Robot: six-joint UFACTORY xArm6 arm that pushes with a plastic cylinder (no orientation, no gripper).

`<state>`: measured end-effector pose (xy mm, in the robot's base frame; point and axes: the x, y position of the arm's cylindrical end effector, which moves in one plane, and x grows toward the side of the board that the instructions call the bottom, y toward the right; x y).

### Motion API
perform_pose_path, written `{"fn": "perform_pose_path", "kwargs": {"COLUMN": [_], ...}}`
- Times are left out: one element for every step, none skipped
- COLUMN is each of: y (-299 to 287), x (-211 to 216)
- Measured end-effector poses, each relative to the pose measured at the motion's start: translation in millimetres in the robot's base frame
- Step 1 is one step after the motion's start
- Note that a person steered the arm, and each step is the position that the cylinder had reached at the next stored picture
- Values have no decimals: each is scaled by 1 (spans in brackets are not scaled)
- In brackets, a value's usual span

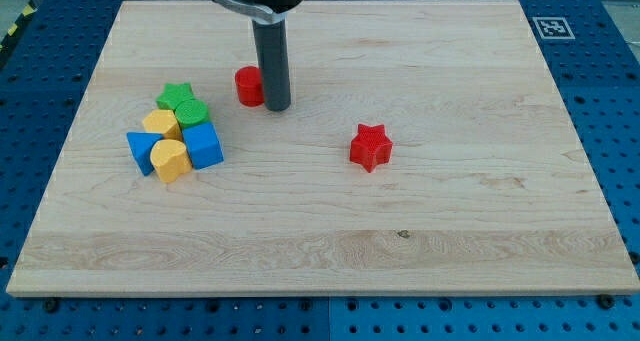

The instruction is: Place the red circle towards the top left side of the green star

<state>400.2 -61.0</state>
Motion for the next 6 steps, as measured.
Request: {"fn": "perform_pose_path", "kwargs": {"y": [-35, -23, -9, -28, -62, -91], "x": [-13, -15, -37, -54, -52, -56]}}
